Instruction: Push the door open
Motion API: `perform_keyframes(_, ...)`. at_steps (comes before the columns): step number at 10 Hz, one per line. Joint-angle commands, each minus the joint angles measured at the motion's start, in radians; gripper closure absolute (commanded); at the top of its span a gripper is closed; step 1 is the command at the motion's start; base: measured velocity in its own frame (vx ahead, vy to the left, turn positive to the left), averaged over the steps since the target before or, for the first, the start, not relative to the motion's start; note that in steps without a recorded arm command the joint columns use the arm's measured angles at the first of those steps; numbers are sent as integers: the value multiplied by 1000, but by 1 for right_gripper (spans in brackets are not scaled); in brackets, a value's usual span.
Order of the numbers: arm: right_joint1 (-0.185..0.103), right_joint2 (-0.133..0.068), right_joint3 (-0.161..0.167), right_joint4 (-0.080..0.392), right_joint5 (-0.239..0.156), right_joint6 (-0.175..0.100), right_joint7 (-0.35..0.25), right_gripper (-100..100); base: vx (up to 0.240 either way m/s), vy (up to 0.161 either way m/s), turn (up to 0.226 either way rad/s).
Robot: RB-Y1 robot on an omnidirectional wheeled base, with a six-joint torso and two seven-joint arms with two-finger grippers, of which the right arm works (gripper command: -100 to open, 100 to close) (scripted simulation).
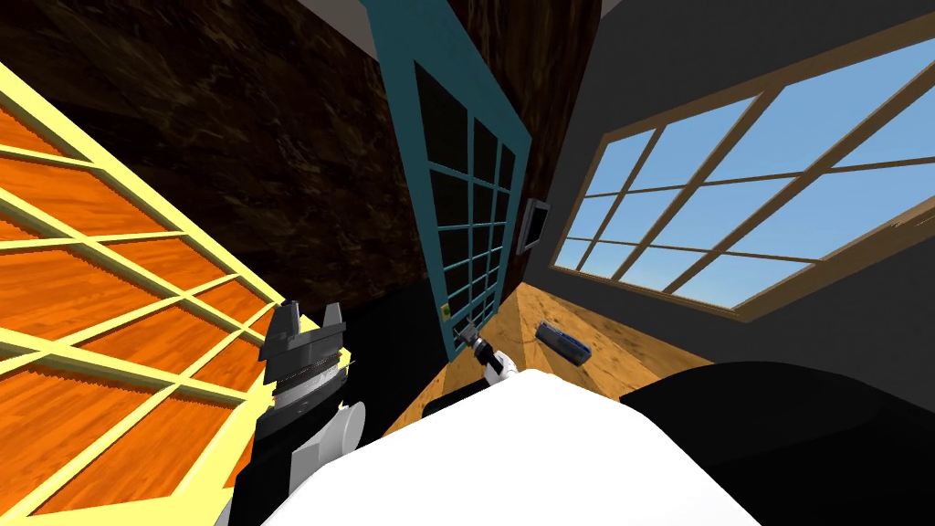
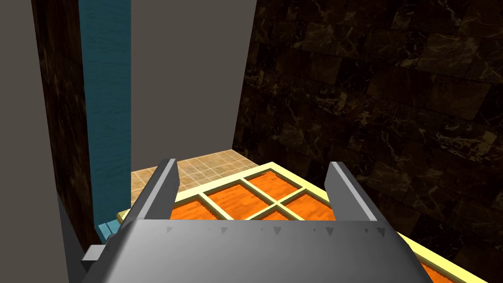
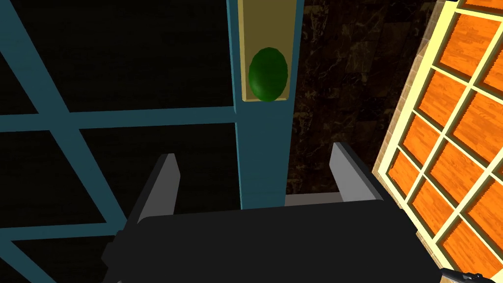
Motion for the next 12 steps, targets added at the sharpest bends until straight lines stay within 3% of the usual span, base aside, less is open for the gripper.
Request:
perform_keyframes(1, 16, -7, 6, -28, 3, 13, -7, -100, 62, 41, -3)
perform_keyframes(2, 15, -29, 3, -26, 0, 13, -7, -100, 126, 99, 44)
perform_keyframes(4, 14, -32, 0, -25, -2, 13, -7, -100, 195, 94, 22)
perform_keyframes(6, 13, -14, -3, -23, -6, 13, -7, -100, 166, 94, 28)
perform_keyframes(8, 12, 22, -6, -21, -8, 13, -7, -100, 156, 91, 22)
perform_keyframes(9, 3, 13, -9, -2, -10, 3, -2, -100, 53, 41, -11)
perform_keyframes(10, 3, 13, -9, -2, -10, 3, -2, 100, -11, -6, 1)
perform_keyframes(12, 3, 13, -9, -2, -10, 3, -2, 100, -19, -10, 17)
